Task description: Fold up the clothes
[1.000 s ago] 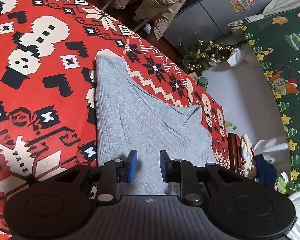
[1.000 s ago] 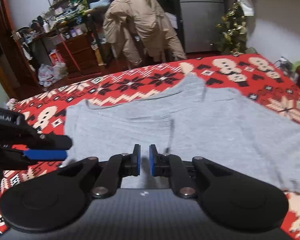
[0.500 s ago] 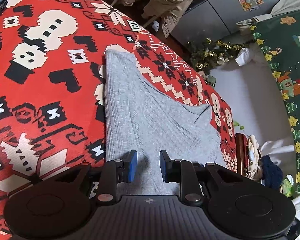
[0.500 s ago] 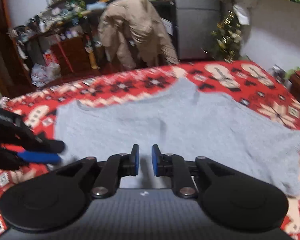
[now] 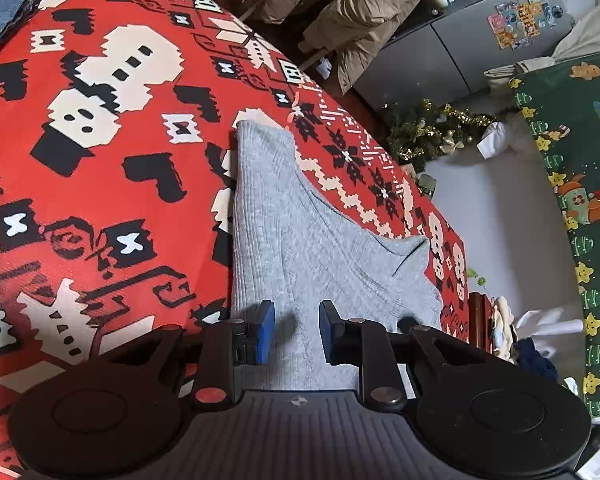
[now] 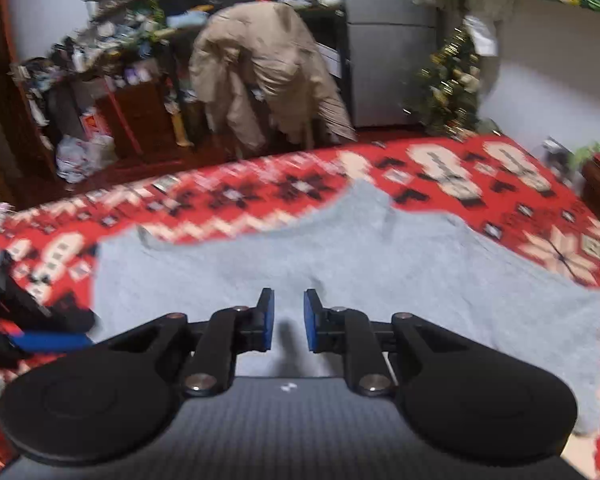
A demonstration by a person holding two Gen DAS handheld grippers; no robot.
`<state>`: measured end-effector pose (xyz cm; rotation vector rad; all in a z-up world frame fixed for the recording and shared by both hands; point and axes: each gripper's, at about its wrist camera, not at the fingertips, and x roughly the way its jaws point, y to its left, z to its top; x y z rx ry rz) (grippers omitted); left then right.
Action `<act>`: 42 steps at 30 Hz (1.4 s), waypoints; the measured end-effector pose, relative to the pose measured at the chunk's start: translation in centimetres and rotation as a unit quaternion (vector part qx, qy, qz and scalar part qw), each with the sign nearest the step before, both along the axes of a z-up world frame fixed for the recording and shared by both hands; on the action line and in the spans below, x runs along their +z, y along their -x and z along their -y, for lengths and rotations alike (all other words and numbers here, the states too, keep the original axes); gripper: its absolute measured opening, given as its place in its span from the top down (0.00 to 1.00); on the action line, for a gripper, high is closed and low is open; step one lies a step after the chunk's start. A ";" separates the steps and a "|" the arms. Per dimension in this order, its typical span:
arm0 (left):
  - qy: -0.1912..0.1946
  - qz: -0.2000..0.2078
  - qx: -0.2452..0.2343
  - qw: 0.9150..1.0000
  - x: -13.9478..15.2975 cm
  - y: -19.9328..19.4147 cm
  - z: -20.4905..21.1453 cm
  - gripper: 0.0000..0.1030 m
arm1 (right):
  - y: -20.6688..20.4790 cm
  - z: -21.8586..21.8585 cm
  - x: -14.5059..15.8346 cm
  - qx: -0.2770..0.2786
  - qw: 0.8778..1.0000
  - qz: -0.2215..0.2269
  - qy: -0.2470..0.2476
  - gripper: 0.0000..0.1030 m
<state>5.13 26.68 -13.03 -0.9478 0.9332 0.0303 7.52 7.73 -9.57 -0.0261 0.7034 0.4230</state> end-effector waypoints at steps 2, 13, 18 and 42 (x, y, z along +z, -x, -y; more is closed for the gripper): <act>-0.005 -0.008 0.001 1.000 -0.2 -0.1 0.0 0.78 | -0.6 -2.0 -0.2 0.029 1.000 0.003 0.006 0.84; -0.009 -0.025 -0.009 1.000 -0.7 -0.4 -0.2 0.79 | -3.7 1.0 -1.0 -0.024 0.998 -0.013 0.049 0.86; -0.038 -0.005 -0.016 0.999 0.5 -0.2 0.3 0.79 | -3.1 7.6 3.0 -0.068 0.997 -0.031 0.035 0.83; -0.115 -0.018 -0.055 0.992 0.7 -0.9 4.2 0.72 | -3.6 29.3 -1.3 -0.257 0.940 -0.179 -0.134 0.69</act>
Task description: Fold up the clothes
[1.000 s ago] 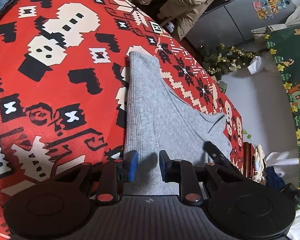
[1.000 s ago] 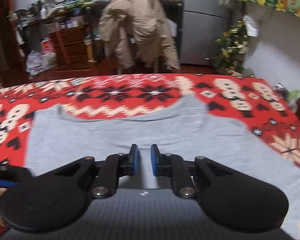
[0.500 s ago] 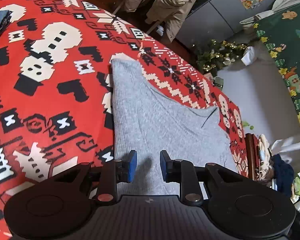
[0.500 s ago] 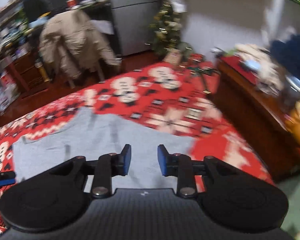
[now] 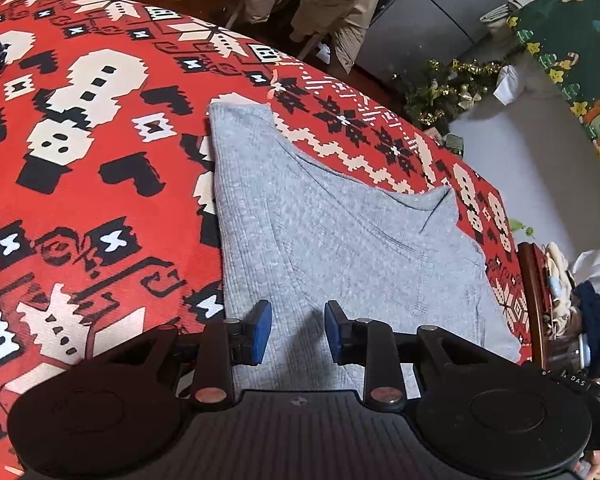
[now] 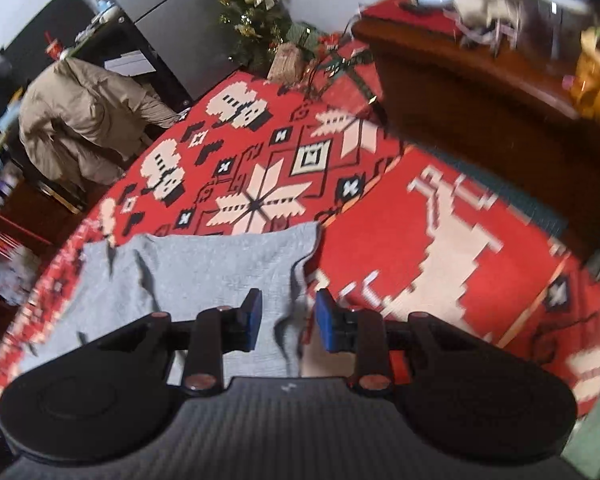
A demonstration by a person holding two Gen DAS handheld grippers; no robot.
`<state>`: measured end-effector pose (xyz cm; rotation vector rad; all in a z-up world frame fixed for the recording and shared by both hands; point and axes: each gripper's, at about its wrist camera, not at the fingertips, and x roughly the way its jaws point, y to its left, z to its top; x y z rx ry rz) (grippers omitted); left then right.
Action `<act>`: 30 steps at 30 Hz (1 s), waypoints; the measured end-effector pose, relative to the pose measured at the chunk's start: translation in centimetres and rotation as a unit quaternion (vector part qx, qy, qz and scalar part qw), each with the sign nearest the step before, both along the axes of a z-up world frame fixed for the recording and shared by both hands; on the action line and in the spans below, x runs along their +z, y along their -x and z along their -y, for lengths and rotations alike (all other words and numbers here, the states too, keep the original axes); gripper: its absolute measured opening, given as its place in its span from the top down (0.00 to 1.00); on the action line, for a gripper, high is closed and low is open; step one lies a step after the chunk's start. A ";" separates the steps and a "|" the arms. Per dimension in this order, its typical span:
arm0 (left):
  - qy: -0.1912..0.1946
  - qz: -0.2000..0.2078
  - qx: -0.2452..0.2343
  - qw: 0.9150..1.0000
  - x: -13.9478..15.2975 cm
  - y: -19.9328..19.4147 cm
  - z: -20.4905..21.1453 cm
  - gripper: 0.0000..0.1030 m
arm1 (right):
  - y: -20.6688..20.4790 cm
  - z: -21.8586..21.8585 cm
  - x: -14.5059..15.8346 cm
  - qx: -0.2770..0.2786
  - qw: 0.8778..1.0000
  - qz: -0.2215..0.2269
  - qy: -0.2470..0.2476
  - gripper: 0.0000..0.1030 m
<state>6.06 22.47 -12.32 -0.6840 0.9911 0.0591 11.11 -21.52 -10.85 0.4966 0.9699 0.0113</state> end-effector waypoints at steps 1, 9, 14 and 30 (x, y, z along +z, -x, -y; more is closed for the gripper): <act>0.001 0.001 0.001 1.000 0.0 0.0 0.0 0.71 | -0.2 -0.2 -0.1 0.006 1.000 -0.002 0.002 0.69; 0.000 0.000 0.002 1.000 0.1 0.2 0.1 0.71 | -0.3 -3.6 -0.3 0.051 0.997 -0.009 0.060 0.99; 0.008 -0.001 0.003 1.000 0.1 0.3 -0.1 0.71 | 0.1 -3.3 0.6 0.029 0.995 -0.008 0.094 1.00; 0.022 -0.003 0.008 1.000 0.0 0.4 -0.6 0.70 | -0.3 -1.3 -0.6 0.028 0.999 -0.037 0.014 0.78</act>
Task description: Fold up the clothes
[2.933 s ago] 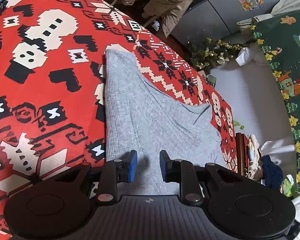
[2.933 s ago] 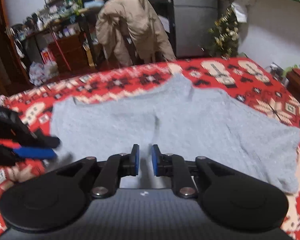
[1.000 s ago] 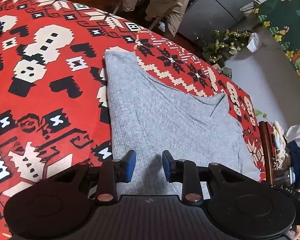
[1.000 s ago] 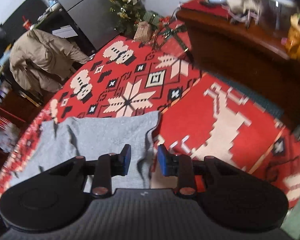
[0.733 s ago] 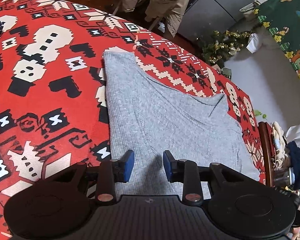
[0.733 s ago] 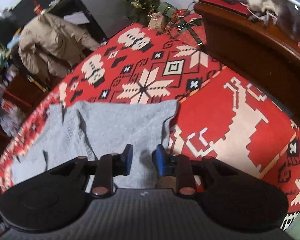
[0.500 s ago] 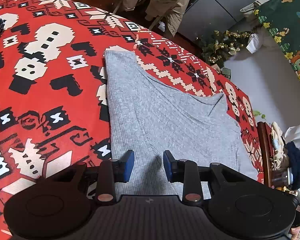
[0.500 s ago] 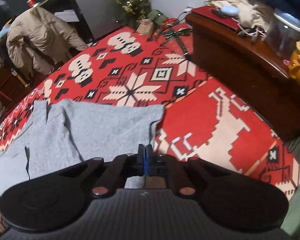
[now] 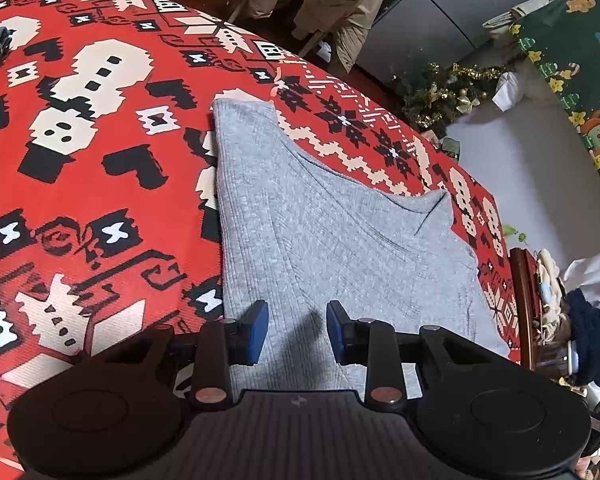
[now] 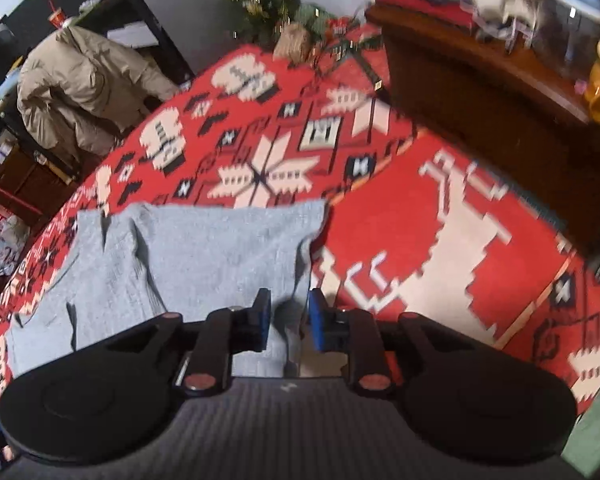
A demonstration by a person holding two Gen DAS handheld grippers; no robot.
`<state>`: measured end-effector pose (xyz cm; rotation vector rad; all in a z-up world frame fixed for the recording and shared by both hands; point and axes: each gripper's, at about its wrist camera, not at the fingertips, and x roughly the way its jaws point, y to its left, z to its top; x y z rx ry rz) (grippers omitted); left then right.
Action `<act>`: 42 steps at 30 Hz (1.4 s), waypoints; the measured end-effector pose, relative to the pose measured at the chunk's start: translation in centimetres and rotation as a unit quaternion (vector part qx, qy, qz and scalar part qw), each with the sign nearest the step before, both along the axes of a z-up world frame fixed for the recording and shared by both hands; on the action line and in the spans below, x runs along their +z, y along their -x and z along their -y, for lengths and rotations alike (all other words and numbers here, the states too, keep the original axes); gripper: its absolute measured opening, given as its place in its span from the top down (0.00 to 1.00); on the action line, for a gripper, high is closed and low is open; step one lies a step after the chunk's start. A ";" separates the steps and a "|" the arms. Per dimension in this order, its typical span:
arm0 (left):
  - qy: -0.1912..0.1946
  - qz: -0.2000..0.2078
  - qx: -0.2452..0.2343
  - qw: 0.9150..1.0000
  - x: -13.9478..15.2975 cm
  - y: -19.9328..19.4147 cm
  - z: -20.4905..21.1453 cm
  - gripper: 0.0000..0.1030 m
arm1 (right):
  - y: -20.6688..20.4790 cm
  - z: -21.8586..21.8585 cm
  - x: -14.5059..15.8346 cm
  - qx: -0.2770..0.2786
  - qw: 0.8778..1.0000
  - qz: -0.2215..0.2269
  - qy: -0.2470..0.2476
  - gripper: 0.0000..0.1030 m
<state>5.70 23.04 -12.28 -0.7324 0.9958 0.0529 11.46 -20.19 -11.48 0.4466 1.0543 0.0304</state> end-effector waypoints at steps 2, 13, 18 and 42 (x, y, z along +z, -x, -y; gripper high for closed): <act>0.001 0.000 0.001 1.000 0.0 0.0 -0.1 0.70 | 0.0 0.1 -0.3 0.000 1.000 -0.008 -0.016 0.78; 0.008 -0.002 0.005 1.000 -0.1 0.0 -0.3 0.69 | -0.1 1.8 -1.4 -0.036 0.994 -0.011 -0.104 0.71; 0.008 -0.004 0.007 1.000 -0.1 0.0 -0.4 0.69 | 0.0 0.2 -1.2 -0.021 0.997 0.002 -0.073 0.97; -0.050 0.032 0.095 0.994 3.6 2.2 -4.9 0.69 | 6.8 -32.9 4.7 0.290 0.939 0.163 0.086 0.98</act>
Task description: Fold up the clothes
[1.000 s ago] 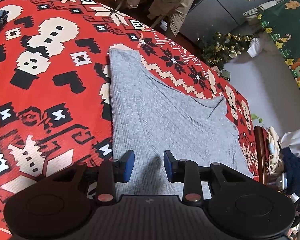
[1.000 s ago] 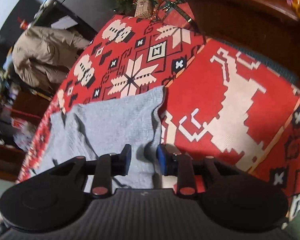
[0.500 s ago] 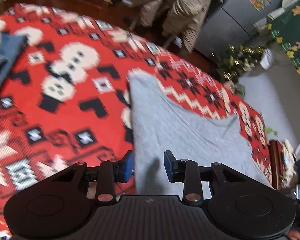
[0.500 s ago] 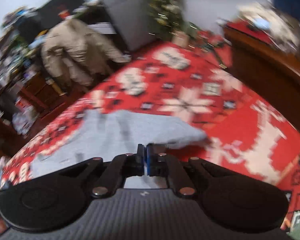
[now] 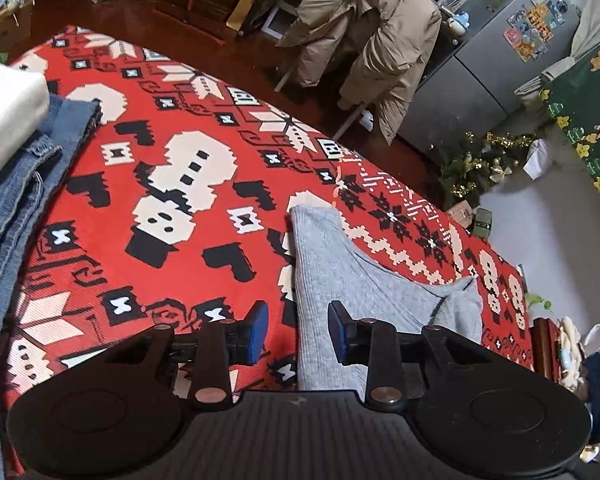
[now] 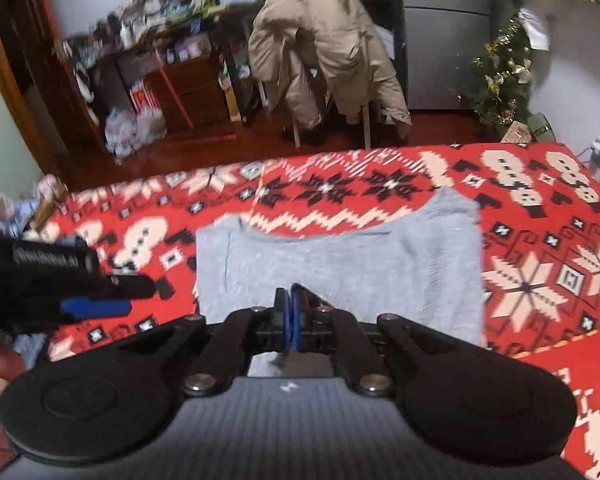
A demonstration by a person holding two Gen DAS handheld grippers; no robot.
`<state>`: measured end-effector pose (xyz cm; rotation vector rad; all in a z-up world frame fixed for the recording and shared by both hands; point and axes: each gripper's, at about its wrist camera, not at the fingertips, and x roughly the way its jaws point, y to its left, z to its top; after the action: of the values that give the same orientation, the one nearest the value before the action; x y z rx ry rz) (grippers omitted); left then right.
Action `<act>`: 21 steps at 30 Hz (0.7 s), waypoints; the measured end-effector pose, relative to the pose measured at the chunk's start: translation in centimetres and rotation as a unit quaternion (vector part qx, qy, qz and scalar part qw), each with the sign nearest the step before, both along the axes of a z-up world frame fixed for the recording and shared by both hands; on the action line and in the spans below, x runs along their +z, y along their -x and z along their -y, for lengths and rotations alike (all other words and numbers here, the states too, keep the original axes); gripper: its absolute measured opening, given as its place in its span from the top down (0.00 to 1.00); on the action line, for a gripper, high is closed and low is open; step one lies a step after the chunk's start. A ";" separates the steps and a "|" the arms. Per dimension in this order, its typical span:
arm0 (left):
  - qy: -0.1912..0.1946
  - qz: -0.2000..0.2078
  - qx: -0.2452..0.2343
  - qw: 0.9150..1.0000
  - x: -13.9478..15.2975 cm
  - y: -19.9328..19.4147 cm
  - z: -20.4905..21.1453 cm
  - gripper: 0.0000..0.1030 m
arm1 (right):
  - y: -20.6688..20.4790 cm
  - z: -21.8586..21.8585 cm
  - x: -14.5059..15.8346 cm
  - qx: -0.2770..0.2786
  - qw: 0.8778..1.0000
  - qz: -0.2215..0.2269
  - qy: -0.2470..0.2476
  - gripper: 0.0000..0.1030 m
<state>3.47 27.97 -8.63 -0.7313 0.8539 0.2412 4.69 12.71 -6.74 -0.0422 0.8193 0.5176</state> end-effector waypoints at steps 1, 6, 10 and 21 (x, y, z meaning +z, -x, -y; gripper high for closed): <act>0.002 0.000 0.000 1.000 0.0 0.0 0.0 0.69 | 0.0 -0.6 -0.4 0.000 1.000 -0.002 0.009 0.98; 0.008 0.000 -0.006 1.000 -0.1 -0.1 0.1 0.69 | 0.6 -1.1 -1.6 0.014 0.999 -0.002 0.031 0.98; 0.007 -0.001 -0.014 1.000 -0.2 -0.3 0.5 0.69 | 1.0 0.1 -1.2 0.028 0.999 -0.008 0.015 0.88; 0.006 0.000 -0.064 0.998 -0.4 -1.0 2.1 0.68 | 4.0 4.4 1.1 0.026 0.999 -0.001 0.035 0.67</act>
<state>4.43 25.87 -9.03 -0.6857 0.8982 0.1217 0.65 8.32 -5.65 -0.1285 0.8392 0.5374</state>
